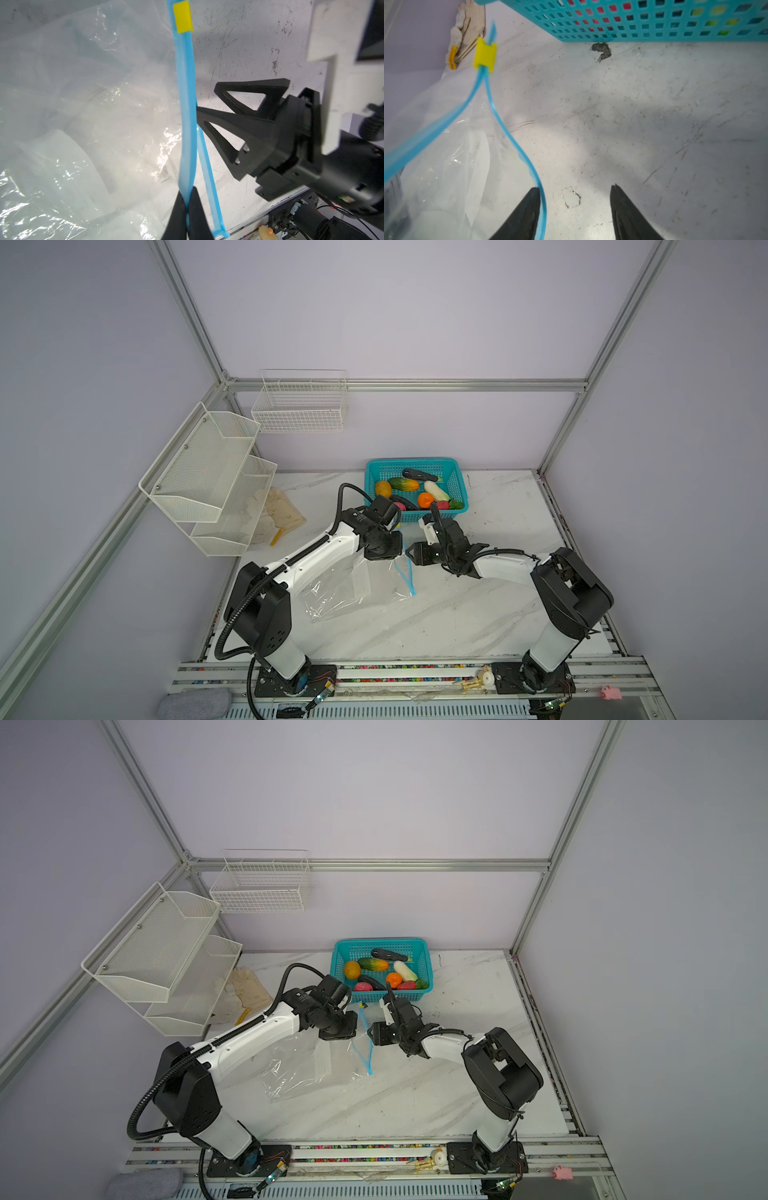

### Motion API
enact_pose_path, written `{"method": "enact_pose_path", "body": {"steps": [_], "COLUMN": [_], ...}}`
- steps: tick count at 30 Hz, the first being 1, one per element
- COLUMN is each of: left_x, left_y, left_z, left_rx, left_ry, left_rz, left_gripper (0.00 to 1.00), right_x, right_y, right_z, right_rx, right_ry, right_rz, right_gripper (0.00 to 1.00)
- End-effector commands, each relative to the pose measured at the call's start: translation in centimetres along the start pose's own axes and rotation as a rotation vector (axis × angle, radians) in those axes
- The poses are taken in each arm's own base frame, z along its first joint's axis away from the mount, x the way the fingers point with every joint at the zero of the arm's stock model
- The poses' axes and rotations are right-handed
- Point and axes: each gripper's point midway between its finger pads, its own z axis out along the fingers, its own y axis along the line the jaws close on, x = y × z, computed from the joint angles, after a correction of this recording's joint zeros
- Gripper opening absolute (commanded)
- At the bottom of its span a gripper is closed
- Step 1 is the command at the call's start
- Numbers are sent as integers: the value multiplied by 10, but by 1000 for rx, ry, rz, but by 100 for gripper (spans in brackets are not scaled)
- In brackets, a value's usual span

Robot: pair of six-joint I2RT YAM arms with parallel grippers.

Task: Place the food in the zip-top bag and seal the zipper
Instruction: 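Release the zipper and move the right gripper to the teal basket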

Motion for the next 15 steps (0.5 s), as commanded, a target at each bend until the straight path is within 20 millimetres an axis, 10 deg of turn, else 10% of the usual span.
{"method": "enact_pose_path", "body": {"steps": [1,8,15], "left_x": [-25,-26,-26], "left_y": [-18,-19,-21], "left_z": [-20,-20,-22], "left_rx": [50,62,75], "left_ry": [-68,-60,-56], "left_rz": [4,13,12], "left_gripper": [0,0,0], "right_x": [-15,-78,-160], "right_y": [4,-16,-68], "right_z": [-23,-49,-20], "right_rx": [9,95,310], "right_ry": [-33,-123,-167], "right_rz": [-11,-45,-43], "right_gripper": [59,59,59]}}
